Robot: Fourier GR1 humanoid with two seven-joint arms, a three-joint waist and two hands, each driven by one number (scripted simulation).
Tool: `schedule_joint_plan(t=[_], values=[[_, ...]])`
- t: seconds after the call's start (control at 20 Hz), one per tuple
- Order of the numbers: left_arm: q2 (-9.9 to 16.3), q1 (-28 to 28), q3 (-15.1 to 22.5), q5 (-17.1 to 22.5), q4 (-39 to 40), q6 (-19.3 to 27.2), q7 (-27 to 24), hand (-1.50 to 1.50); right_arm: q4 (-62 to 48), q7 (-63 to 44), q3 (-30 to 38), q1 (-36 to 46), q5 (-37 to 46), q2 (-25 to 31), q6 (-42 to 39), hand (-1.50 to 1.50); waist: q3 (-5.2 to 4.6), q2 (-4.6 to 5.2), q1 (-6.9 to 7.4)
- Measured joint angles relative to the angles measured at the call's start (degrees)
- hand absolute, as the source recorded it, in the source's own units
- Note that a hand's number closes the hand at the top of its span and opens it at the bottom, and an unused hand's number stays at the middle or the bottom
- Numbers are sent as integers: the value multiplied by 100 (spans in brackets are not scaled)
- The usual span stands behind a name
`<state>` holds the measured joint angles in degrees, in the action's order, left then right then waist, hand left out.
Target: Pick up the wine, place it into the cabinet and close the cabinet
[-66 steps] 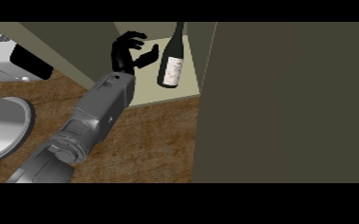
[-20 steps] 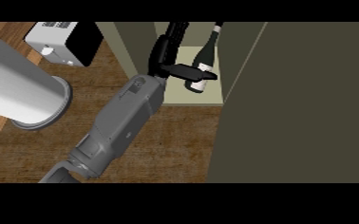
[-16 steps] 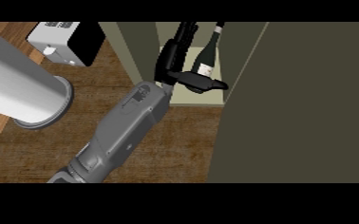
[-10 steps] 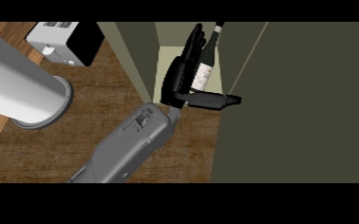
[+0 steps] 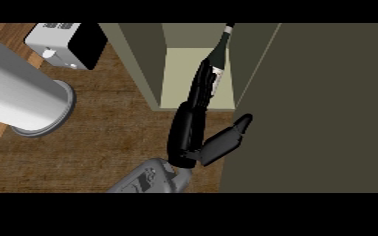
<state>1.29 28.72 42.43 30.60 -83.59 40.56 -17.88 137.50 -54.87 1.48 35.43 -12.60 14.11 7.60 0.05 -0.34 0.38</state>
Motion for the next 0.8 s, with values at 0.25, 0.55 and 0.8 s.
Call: schedule_joint_plan(t=[0.25,0.55,0.8], values=[[147,-900,441,-211,-1198,268,73,150,11,3,-134,-17,79,-5,76,-150,-5,1,2],[847,-1910,797,-288,-2293,-159,22,150,34,-47,-250,52,255,15,144,-150,-9,10,-7],[1581,-2517,778,-265,-3075,-553,-31,150,22,-64,-506,63,122,-3,-32,150,-2,12,12]])
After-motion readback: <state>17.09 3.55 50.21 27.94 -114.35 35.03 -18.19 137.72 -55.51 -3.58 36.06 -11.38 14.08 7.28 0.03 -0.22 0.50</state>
